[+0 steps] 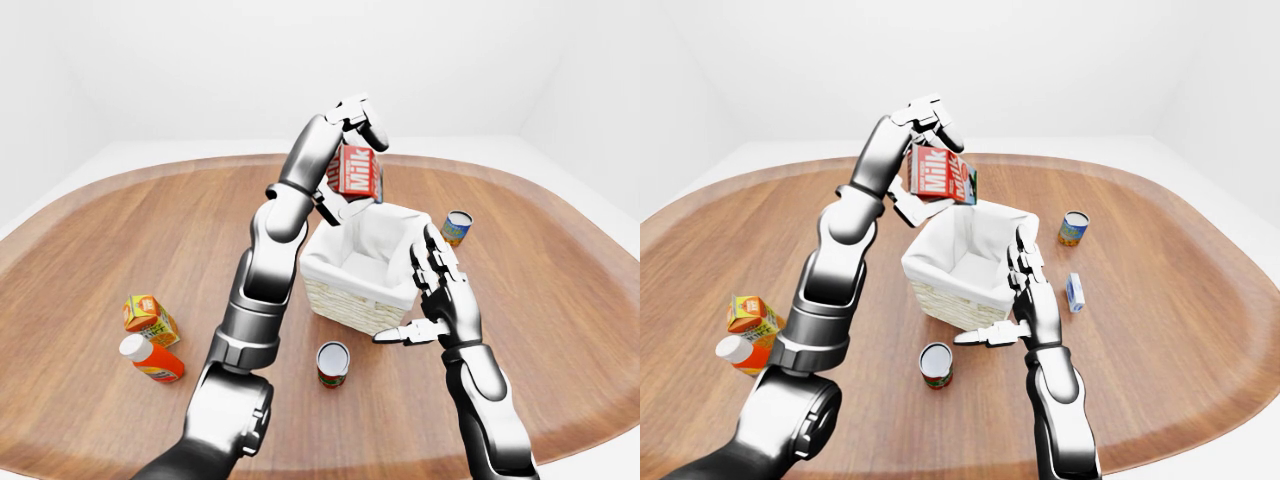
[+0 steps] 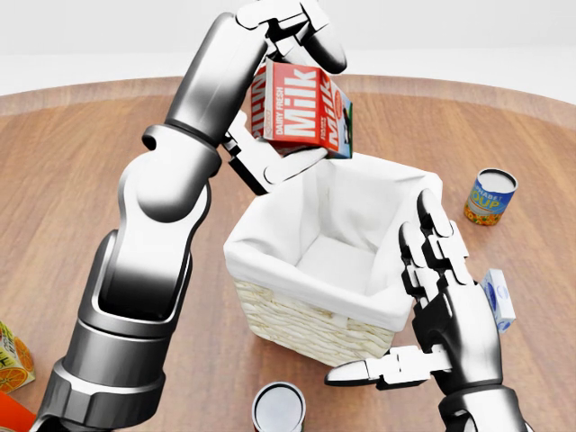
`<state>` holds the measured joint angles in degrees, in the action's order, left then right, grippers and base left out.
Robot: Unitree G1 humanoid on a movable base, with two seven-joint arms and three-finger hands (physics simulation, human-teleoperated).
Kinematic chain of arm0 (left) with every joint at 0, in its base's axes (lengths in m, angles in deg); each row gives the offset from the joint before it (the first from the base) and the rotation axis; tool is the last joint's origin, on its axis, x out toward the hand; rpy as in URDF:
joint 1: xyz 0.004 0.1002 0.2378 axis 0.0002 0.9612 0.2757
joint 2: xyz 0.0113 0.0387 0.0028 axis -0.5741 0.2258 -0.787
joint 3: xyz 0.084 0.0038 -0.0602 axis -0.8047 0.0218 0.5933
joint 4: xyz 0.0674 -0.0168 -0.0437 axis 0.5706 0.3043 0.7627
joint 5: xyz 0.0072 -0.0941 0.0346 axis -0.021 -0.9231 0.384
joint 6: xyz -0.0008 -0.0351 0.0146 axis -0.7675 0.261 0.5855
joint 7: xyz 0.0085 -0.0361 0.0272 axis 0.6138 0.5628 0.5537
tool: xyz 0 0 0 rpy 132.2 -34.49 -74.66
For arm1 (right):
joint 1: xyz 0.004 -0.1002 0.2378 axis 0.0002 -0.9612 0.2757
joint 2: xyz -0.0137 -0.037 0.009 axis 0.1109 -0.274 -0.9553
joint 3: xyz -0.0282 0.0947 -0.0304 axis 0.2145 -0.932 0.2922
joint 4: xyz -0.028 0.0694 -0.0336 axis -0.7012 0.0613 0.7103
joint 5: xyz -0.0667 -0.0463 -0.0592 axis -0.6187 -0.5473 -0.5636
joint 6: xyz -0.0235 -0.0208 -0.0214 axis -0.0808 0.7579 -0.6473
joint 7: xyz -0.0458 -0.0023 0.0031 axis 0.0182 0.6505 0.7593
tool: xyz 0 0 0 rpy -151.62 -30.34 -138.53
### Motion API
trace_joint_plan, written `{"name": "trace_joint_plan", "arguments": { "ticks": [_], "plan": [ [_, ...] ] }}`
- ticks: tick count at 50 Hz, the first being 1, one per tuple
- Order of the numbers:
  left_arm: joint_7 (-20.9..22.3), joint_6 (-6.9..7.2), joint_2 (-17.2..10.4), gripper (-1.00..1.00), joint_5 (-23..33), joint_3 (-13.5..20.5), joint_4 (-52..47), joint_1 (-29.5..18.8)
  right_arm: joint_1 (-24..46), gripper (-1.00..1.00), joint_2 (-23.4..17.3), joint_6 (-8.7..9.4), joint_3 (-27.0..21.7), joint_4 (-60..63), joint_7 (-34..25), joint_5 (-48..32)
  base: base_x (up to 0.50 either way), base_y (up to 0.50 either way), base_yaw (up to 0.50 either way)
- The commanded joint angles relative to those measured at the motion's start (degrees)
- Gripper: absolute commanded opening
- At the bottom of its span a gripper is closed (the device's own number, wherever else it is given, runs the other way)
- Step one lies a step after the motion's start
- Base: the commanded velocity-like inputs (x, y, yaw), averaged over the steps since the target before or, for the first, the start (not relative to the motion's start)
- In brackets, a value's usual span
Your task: Pick the milk and place it in the basket.
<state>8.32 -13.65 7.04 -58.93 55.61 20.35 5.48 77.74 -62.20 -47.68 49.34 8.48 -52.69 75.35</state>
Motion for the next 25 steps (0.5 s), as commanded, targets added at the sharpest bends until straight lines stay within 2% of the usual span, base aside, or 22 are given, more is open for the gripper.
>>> {"name": "trace_joint_plan", "arguments": {
  "ticks": [1, 16, 25],
  "plan": [
    [-2.91, 0.0, 1.68, -1.0, -4.11, -0.06, 3.98, -2.49, -0.55, 1.0, 0.09, 0.0, 0.26, -1.58, -0.11, -0.33, 0.0, 0.0, 0.0],
    [-4.67, 0.0, 3.44, -1.0, -6.81, -0.13, 12.24, -6.23, -0.63, 1.0, 0.06, 0.0, 0.18, -0.5, -0.17, -0.35, 0.0, 0.0, 0.0],
    [-6.2, 0.0, 3.29, -1.0, -7.99, 0.28, 19.92, -8.06, -0.65, 1.0, 0.0, 0.0, -0.05, 0.28, -0.23, -0.18, 0.0, 0.0, 0.0]
  ]
}}
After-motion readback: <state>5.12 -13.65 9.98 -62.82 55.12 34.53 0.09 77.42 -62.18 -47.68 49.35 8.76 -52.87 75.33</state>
